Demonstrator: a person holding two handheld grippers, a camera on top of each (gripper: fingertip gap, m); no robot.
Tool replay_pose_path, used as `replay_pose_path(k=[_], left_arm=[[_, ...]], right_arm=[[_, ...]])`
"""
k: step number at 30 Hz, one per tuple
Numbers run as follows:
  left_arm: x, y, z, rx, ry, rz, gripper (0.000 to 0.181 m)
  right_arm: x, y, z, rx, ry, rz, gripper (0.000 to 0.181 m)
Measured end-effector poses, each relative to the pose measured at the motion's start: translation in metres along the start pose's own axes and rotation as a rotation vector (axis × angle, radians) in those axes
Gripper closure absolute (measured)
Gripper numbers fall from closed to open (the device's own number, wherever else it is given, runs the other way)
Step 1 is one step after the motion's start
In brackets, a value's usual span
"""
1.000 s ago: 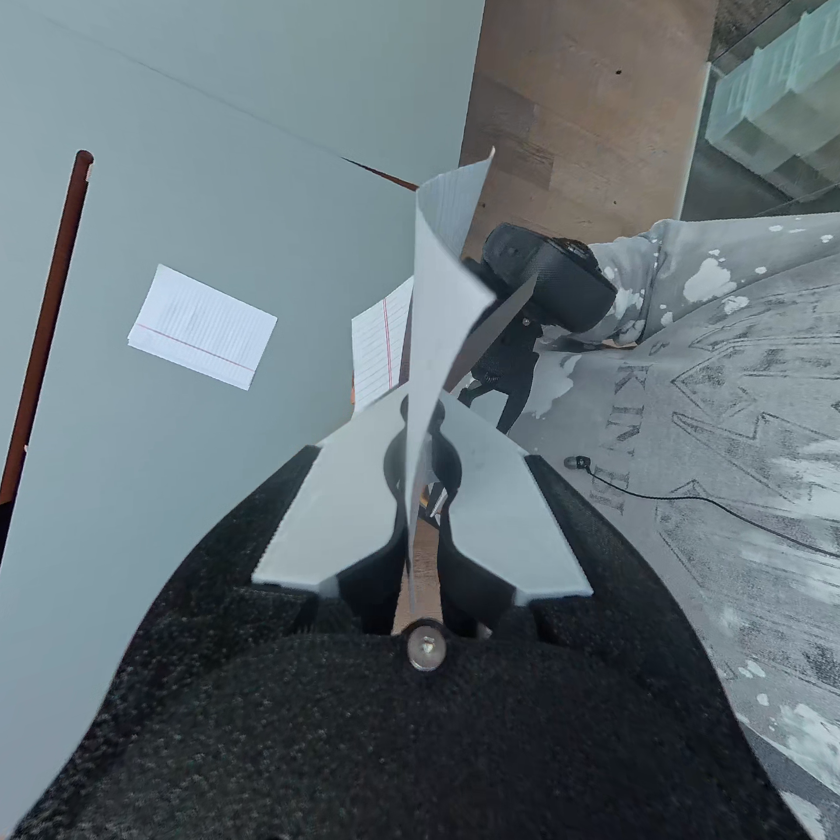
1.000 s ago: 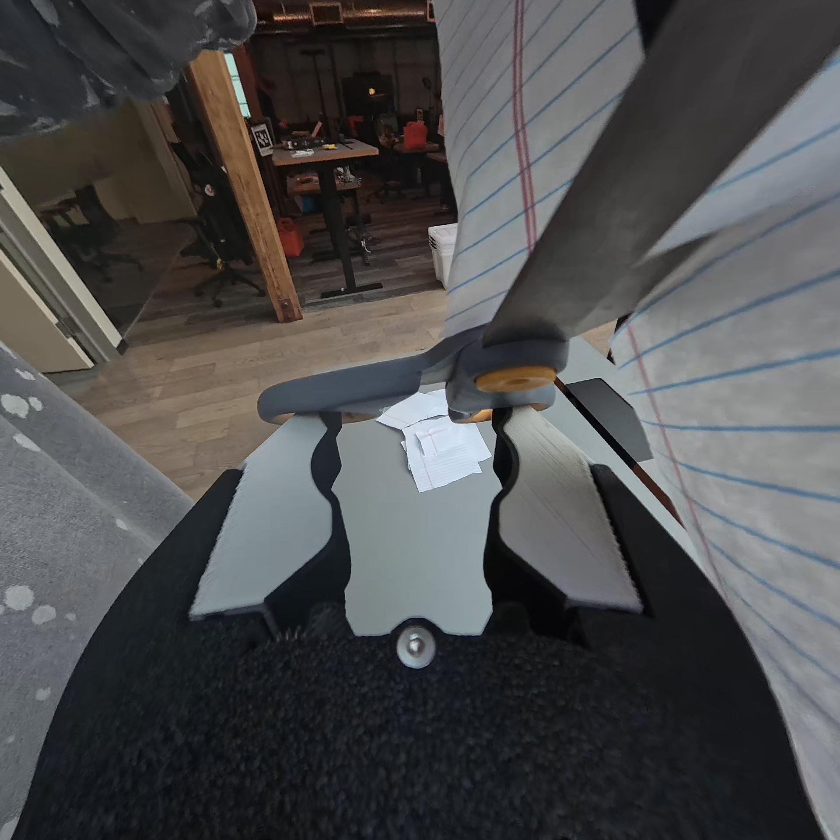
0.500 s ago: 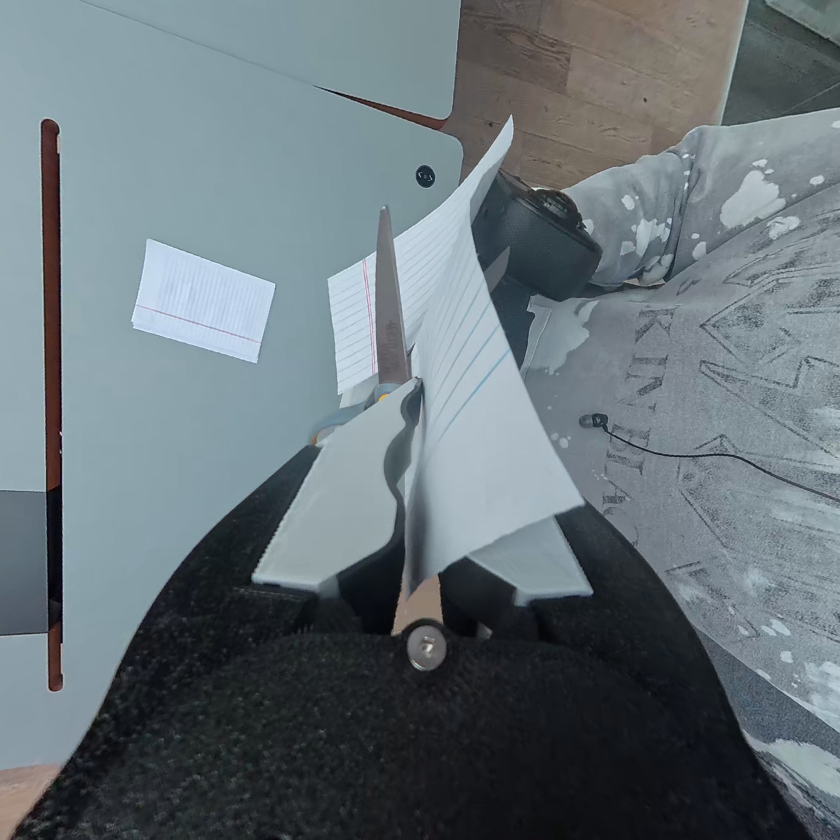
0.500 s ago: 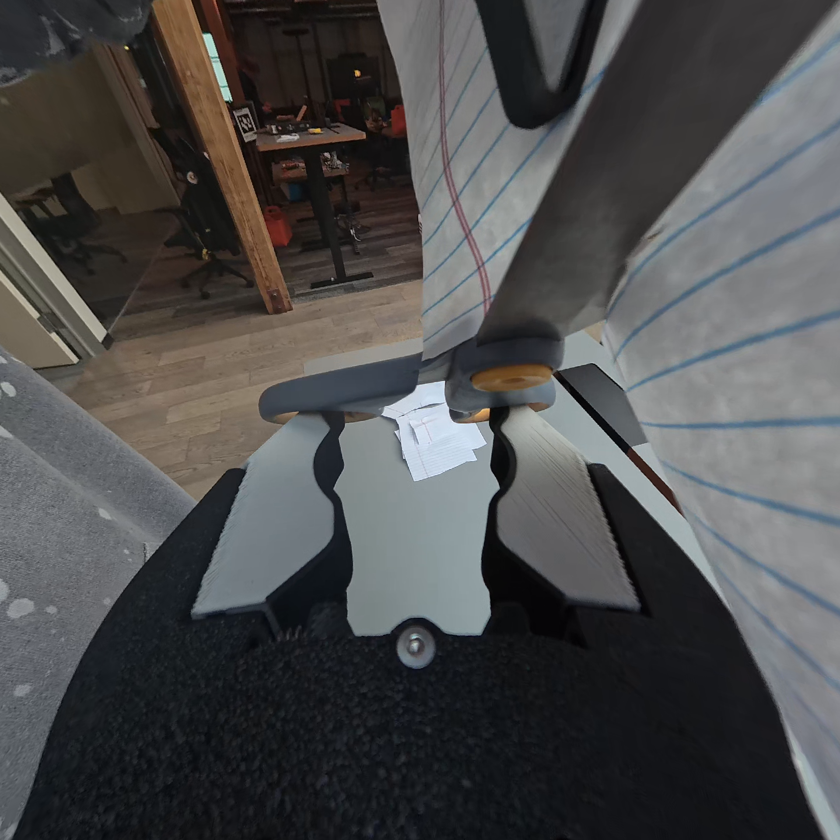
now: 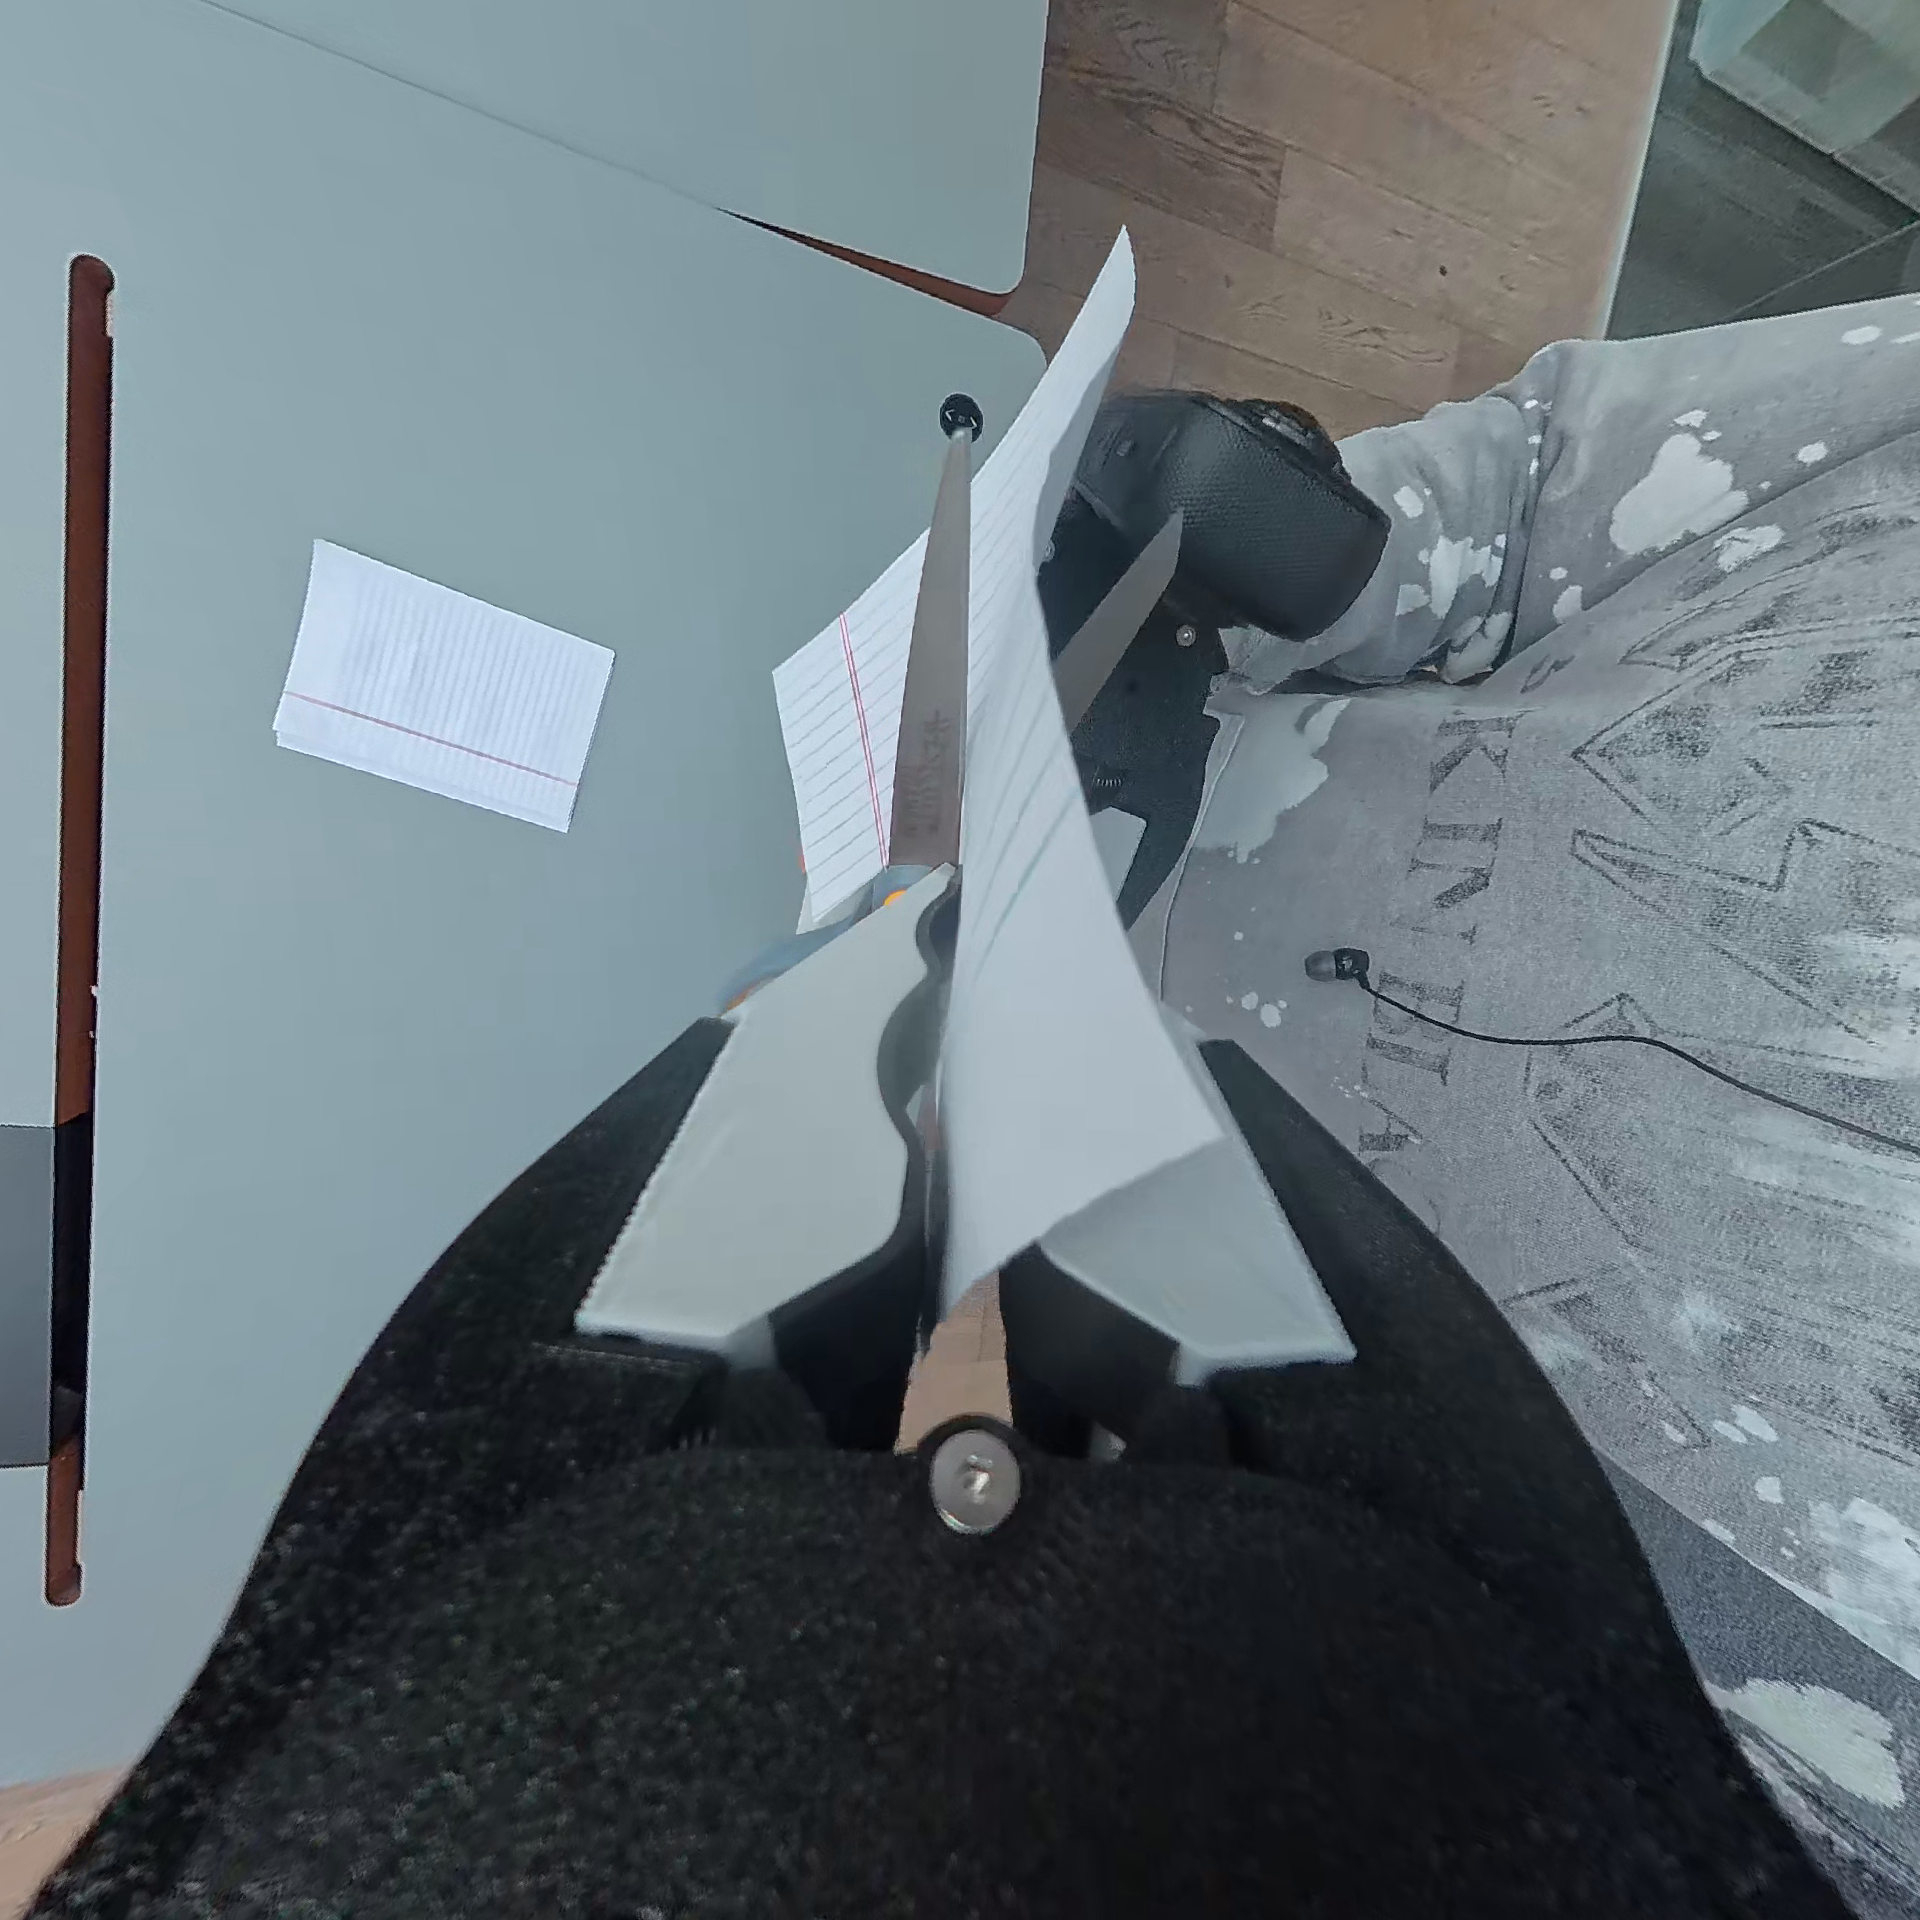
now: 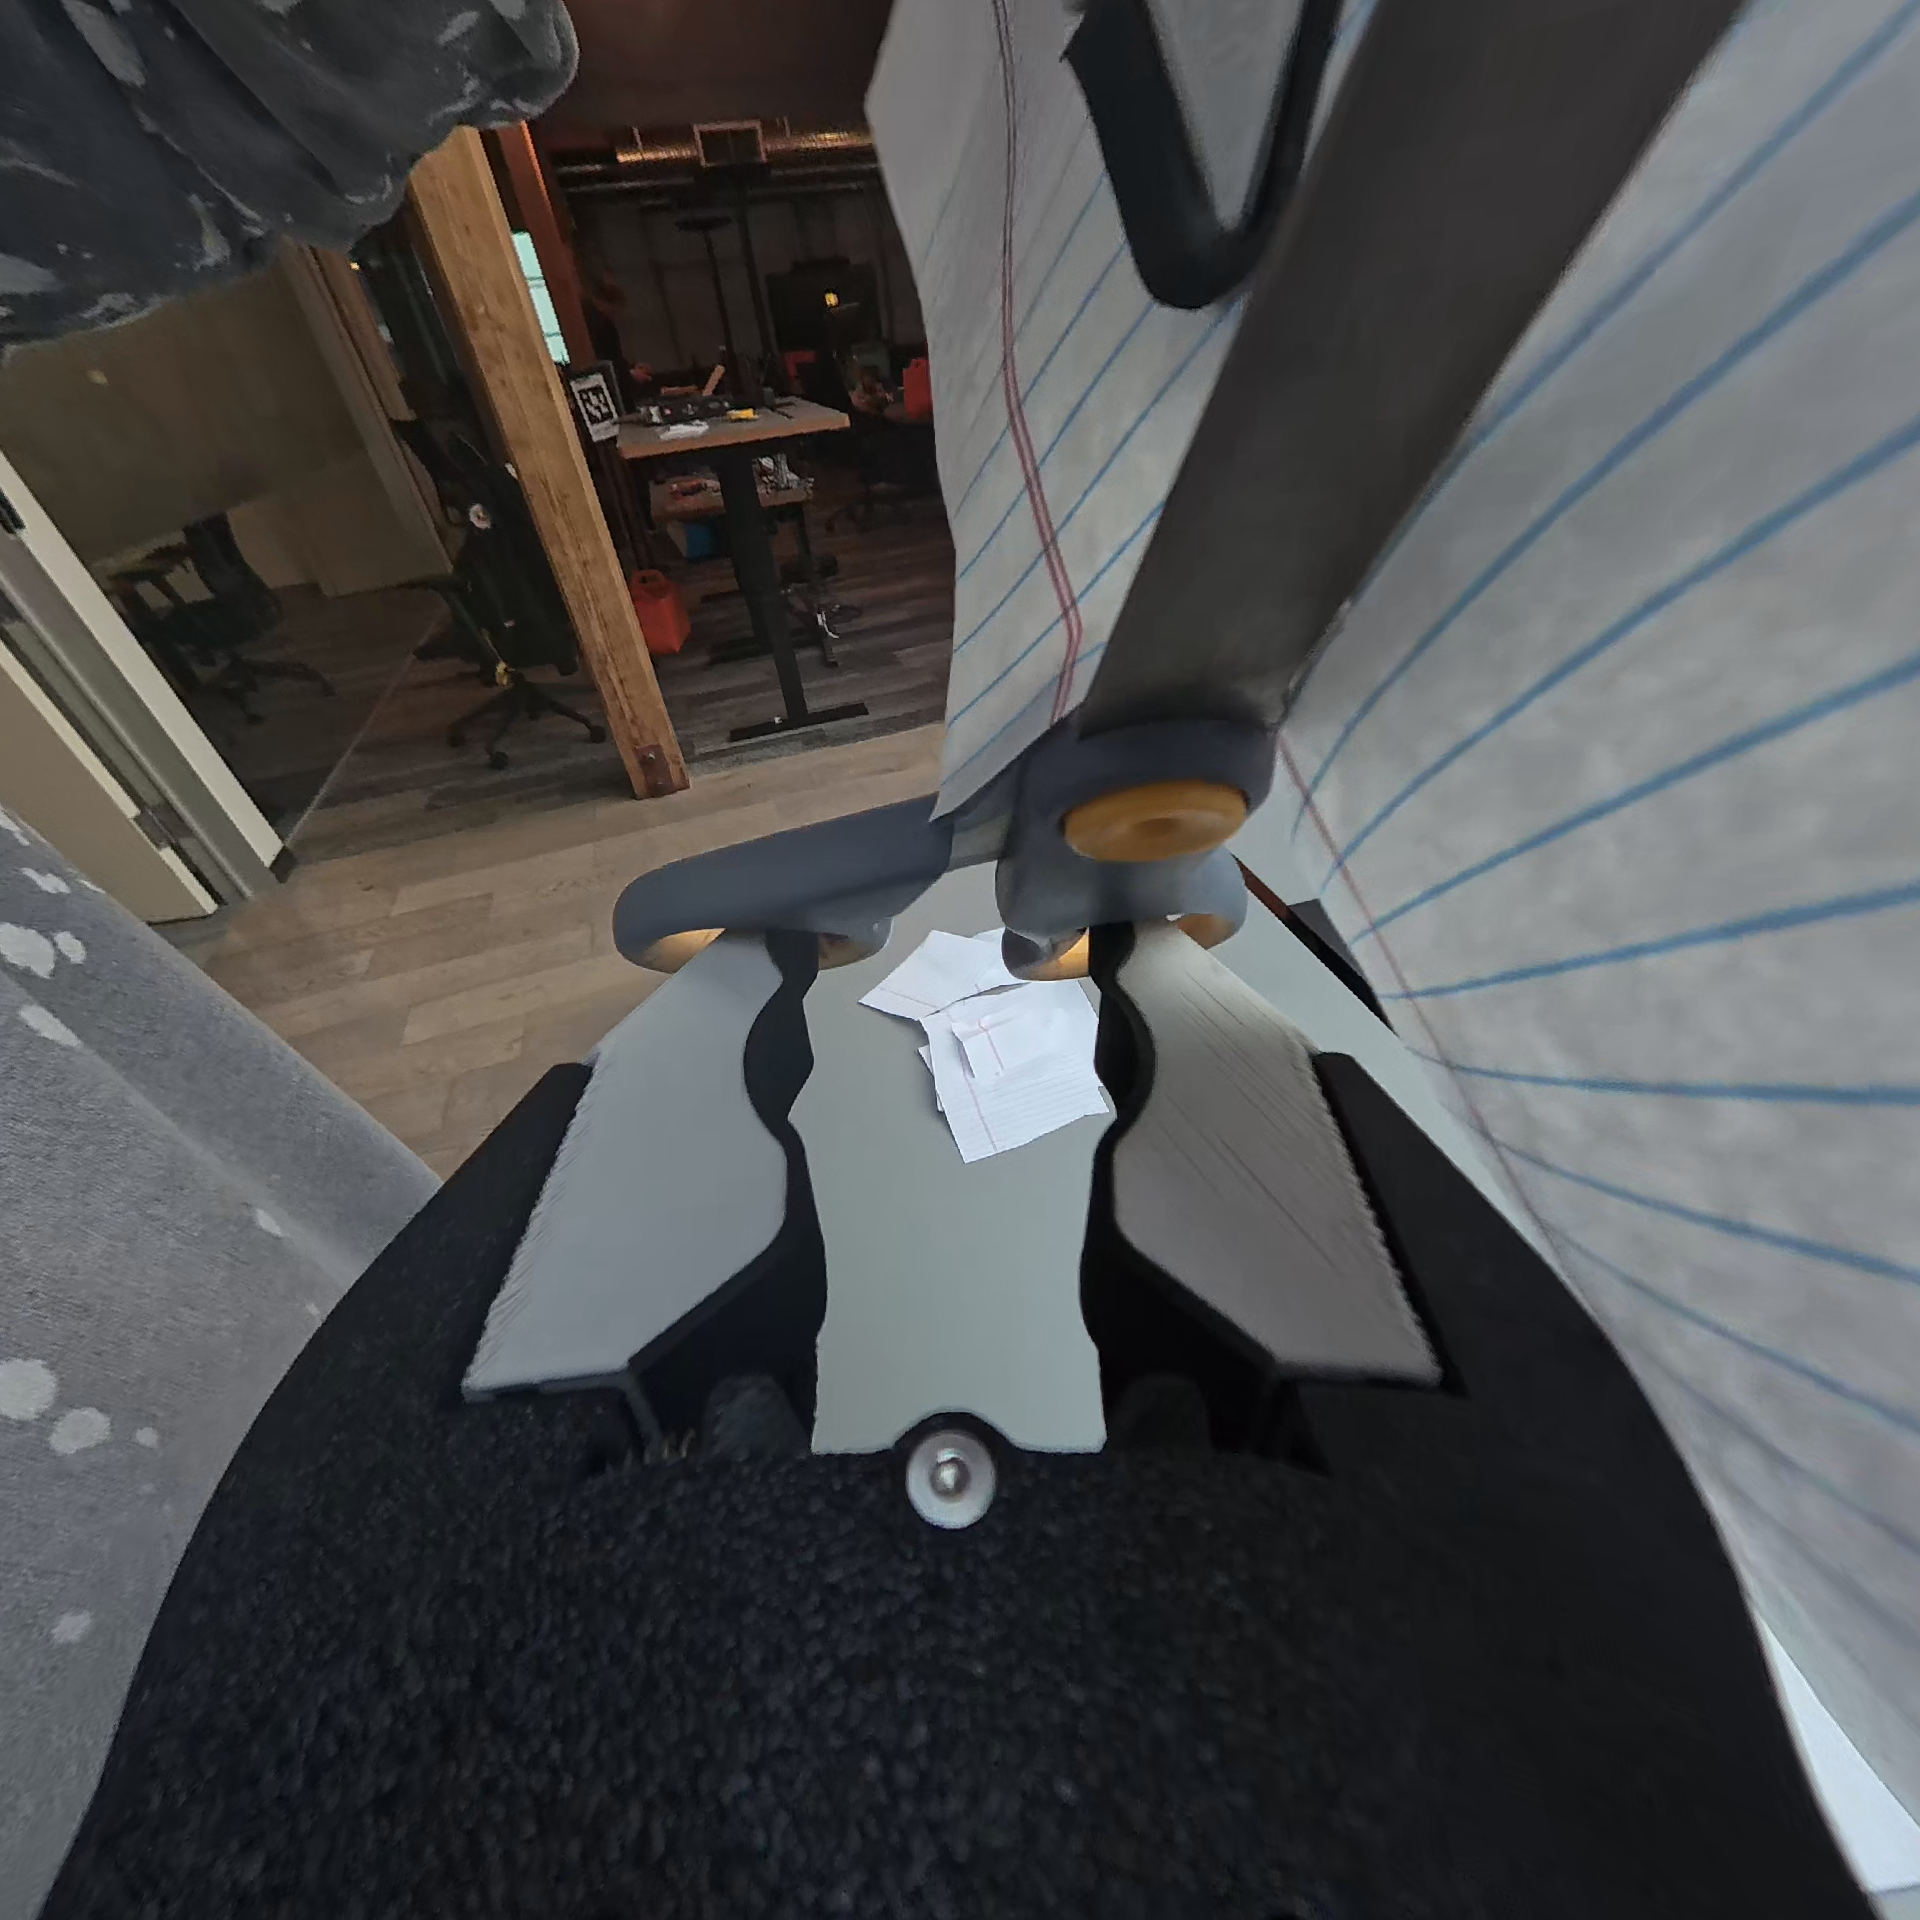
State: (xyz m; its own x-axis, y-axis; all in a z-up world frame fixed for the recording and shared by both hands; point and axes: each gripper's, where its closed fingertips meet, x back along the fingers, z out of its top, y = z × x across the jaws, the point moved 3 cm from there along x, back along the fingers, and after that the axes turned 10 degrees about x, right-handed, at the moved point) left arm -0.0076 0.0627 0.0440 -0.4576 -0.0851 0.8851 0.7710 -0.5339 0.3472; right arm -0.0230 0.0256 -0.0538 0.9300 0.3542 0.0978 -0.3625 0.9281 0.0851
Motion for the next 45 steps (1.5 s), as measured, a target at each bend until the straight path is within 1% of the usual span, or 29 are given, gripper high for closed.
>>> replay_pose_path(k=[4,7,11,18,20,22,25,30,36,45], left_arm=[[0.003,0.0,0.001,0.005,0.005,-0.001,0.181],[0.004,0.0,0.003,0.005,0.01,0.002,0.181],[0.005,0.0,0.005,0.006,0.017,-0.004,0.181],[0.007,0.001,0.007,0.003,0.021,-0.009,0.181],[0.007,0.002,0.007,0.004,0.023,-0.013,0.181],[0.006,0.005,0.008,0.006,0.03,-0.027,0.181],[0.005,0.009,0.01,0.005,0.034,-0.044,0.181],[0.004,0.016,0.01,0.01,0.039,-0.079,0.181],[0.008,0.024,0.013,0.009,0.056,-0.097,0.181],[0.023,0.031,0.017,0.012,0.112,-0.106,0.181]], right_arm=[[0.0,0.0,0.003,0.001,0.043,-0.011,0.136],[0.001,0.0,0.004,0.004,0.073,-0.02,0.145],[0.004,0.0,0.004,0.014,0.102,-0.034,0.153],[0.011,-0.003,0.001,0.024,0.116,-0.04,0.155],[0.012,-0.005,0.0,0.019,0.118,-0.027,0.154],[0.013,-0.003,0.002,0.011,0.119,-0.058,0.153],[0.013,-0.003,0.005,0.009,0.135,-0.066,0.15],[0.014,-0.004,0.009,0.004,0.155,-0.063,0.14],[0.012,-0.01,0.019,-0.013,0.274,-0.033,0.135],[0.019,-0.011,0.032,0.004,0.434,-0.086,0.132]])
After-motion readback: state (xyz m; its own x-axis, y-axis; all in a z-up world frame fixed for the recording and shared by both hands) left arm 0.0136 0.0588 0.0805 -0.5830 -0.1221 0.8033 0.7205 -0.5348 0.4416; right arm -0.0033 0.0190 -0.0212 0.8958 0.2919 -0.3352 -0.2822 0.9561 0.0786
